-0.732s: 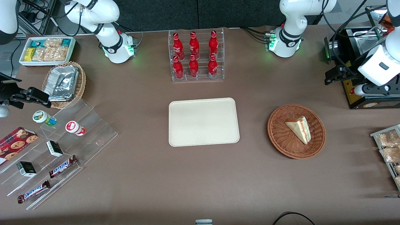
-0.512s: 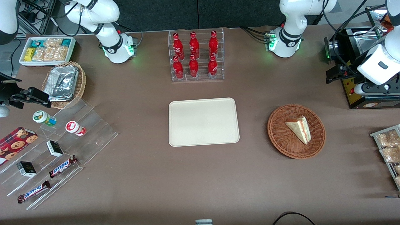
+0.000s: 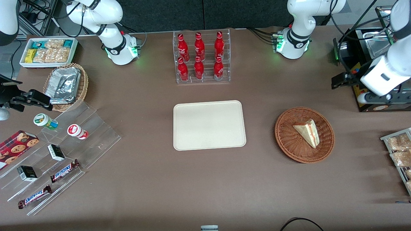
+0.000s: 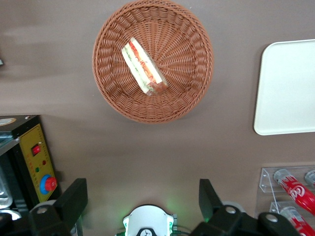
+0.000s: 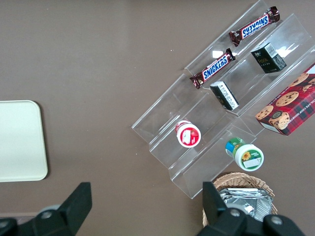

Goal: Place sandwich from basket to tray
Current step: 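Move the left gripper over the wicker basket above the wrapped sandwich, then lower the left gripper and grasp the wrapped sandwich in the basket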

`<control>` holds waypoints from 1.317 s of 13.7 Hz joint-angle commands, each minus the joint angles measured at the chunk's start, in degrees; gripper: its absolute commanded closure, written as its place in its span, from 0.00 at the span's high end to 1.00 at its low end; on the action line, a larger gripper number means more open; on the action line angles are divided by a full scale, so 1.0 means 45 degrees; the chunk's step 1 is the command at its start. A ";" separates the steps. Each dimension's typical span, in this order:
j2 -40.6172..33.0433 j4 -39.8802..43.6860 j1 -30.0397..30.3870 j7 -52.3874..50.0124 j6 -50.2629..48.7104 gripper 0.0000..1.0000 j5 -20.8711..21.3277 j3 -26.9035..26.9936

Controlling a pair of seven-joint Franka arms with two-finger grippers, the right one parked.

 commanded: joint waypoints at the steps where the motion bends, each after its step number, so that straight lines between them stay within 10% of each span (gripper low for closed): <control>1: -0.0094 -0.1454 -0.0167 -0.0393 0.1514 1.00 0.0215 0.0061; 9: 0.0354 -0.4308 -0.0187 -0.6677 0.6182 1.00 0.0118 0.0061; 18: 0.0999 -0.7024 -0.0128 -0.8111 1.0345 1.00 0.0196 0.0080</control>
